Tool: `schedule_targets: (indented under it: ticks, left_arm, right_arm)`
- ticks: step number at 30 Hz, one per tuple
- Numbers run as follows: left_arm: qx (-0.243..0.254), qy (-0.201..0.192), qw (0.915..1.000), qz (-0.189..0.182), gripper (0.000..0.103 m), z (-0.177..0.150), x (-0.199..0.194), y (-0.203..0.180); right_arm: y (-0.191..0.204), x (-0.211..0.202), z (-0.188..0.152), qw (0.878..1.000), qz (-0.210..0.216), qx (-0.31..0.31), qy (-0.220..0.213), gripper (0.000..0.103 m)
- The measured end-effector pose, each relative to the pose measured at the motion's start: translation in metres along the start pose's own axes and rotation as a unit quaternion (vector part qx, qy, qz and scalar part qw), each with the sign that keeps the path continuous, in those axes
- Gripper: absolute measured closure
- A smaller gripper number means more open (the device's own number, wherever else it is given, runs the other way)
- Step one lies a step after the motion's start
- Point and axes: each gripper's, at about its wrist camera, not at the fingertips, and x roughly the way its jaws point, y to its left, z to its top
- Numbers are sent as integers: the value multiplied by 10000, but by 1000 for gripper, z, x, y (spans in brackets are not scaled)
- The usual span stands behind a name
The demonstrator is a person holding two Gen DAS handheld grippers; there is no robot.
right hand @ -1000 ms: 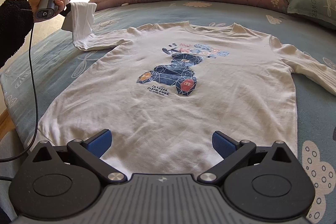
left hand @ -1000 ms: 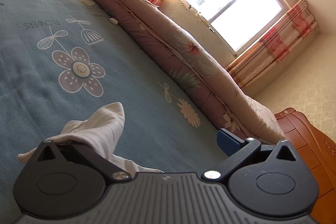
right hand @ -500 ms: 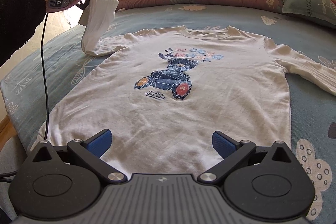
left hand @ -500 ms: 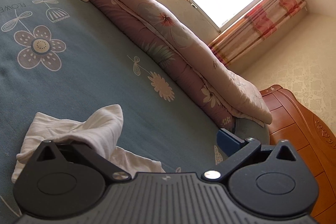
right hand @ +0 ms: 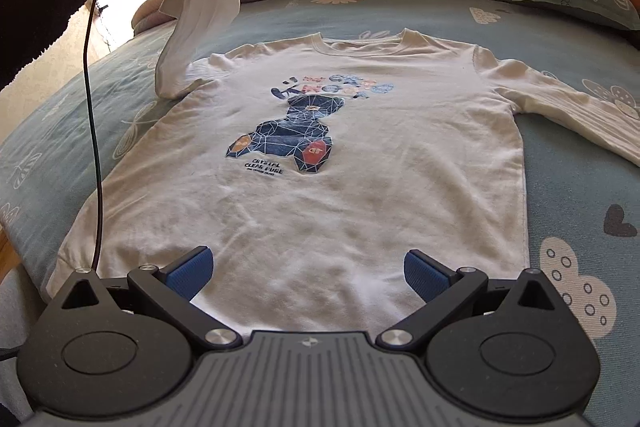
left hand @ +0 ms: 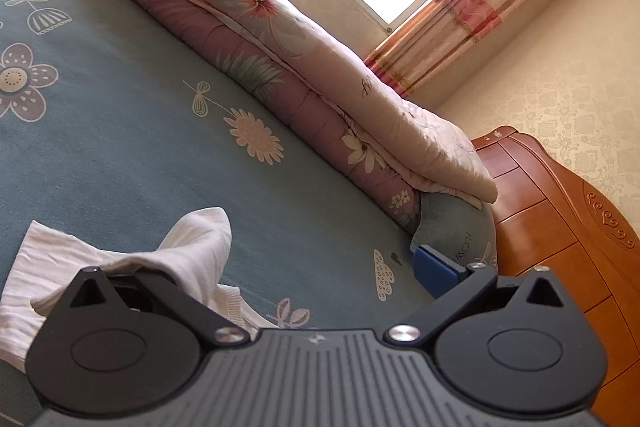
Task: Fold clothes
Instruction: 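Lift the held sleeve with the left gripper and carry it toward the collar, then lay the sleeve across the sweatshirt chest below the collar with the left gripper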
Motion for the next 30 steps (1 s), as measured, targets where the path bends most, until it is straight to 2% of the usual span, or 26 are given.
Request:
schedule_targets:
  ticks: [10, 16, 30]
  left_arm:
    - [130, 193, 9997, -44, 1, -13, 29, -29]
    - [281, 411, 9987, -117, 1, -25, 46, -47]
    - [760, 993, 9919, -220, 1, -66, 87, -90]
  right_arm:
    - [-2, -9, 2, 10000, -32, -9, -72, 0]
    - [-3, -9, 0, 9989, -439, -142, 2, 0]
    - [-7, -19, 0, 9986, -504, -148, -84, 0]
